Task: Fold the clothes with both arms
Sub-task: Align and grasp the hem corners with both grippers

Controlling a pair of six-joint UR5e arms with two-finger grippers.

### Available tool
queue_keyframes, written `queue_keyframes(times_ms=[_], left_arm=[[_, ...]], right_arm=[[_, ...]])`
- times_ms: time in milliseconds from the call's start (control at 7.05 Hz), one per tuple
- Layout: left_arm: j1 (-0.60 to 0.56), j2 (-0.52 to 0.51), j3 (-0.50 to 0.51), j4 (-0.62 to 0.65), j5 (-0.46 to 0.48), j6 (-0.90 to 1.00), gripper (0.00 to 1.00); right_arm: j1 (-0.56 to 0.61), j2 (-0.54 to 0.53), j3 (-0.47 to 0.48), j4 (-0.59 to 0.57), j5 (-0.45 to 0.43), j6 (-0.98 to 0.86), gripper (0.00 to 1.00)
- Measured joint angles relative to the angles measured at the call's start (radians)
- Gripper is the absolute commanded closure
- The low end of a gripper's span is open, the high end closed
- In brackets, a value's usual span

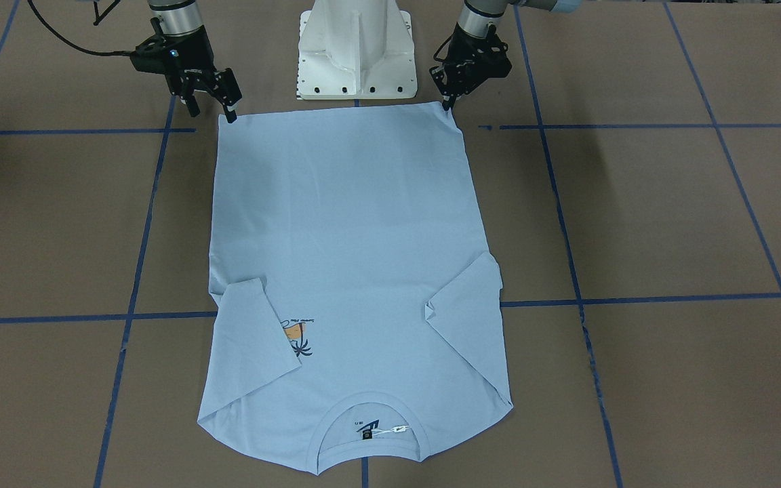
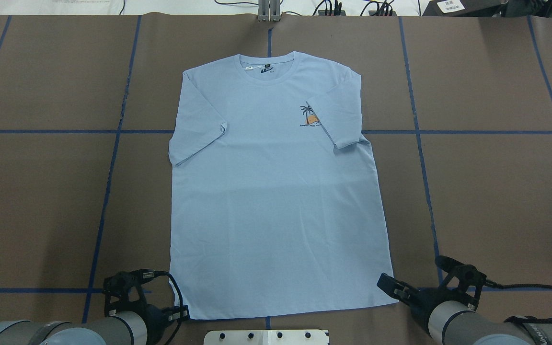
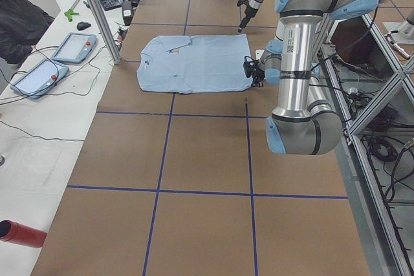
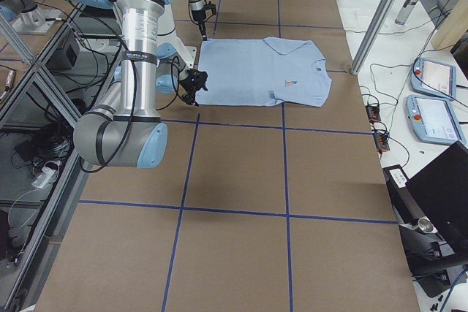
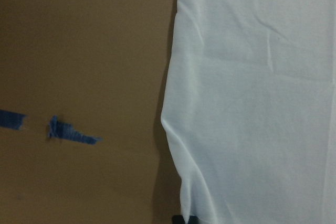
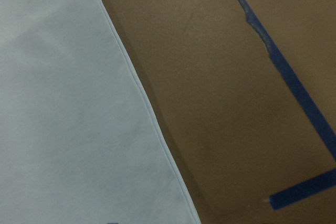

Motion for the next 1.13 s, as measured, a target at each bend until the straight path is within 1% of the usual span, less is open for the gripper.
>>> queue_keyframes(times_ms=[142, 284, 851, 1135], left_arm=[[0.0, -0.003, -0.001, 0.0, 0.009, -0.001, 1.0], [0.001, -0.008, -0.002, 0.0, 0.014, -0.001, 1.0], [0.001, -0.016, -0.003, 0.0, 0.018, -0.002, 1.0], [0.0, -0.016, -0.003, 0.0, 0.018, -0.002, 1.0]], right_arm=[[-0.03, 0.001, -0.004, -0.021, -0.01, 0.046, 0.45], [-0.051, 0.003, -0.004, -0.047, -0.014, 0.082, 0.58], [-0.07, 0.005, -0.012, -0.07, -0.02, 0.106, 0.54], [-0.072, 0.015, -0.02, -0.07, -0.02, 0.106, 0.54]])
